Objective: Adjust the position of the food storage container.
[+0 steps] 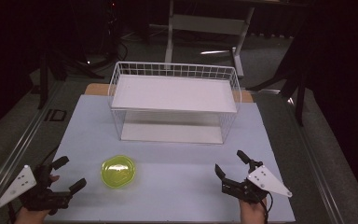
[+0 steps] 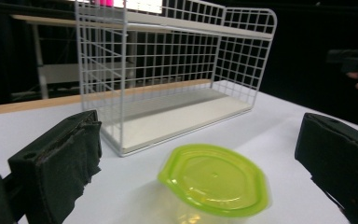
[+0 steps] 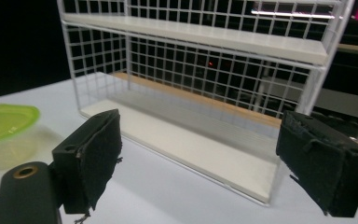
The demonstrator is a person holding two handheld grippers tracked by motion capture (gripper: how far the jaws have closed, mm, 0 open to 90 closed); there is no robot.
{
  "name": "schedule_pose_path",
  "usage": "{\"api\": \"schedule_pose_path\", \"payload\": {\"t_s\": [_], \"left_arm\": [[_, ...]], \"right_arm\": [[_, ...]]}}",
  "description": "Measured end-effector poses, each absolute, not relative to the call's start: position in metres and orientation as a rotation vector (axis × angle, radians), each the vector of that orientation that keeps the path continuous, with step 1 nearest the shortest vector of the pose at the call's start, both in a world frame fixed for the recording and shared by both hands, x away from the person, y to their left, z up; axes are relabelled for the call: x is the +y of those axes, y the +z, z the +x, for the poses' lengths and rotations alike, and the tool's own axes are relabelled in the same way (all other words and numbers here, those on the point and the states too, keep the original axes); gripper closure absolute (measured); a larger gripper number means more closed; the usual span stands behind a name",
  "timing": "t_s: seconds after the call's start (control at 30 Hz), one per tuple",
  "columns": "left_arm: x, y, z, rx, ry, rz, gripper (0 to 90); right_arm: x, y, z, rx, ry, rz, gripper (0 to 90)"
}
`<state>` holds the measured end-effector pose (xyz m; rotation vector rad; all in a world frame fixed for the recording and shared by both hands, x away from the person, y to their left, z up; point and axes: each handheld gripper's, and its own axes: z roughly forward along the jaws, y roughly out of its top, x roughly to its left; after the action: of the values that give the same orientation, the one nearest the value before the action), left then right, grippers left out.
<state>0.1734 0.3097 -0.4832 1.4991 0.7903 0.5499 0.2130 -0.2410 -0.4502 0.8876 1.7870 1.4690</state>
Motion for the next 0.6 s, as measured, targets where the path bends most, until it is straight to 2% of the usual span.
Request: {"api": "schedule_pose_path", "payload": {"t_s": [0.2, 0.5, 0.53, 0.6], "left_arm": [[0.304, -0.4788, 0.1726, 0.755, 0.545, 1.501, 1.3], [0.3103, -0.4747, 0.1767, 0.769, 0.392, 1.564, 1.4], [0.3111, -0.4739, 0.1772, 0.766, 0.402, 1.582, 3.2], [0.313, -0.4735, 0.1791, 0.754, 0.385, 1.613, 14.4]], "right_arm": [[-0.2445, -0.4516, 0.212, 1.791, 1.463, 0.908, 13.6], [-0.2426, -0.4451, 0.2077, 1.745, 1.454, 0.92, 12.5], [-0.2408, -0.4451, 0.2073, 1.74, 1.44, 0.925, 12.4], [-0.2371, -0.4454, 0.2074, 1.734, 1.418, 0.938, 11.7]]}}
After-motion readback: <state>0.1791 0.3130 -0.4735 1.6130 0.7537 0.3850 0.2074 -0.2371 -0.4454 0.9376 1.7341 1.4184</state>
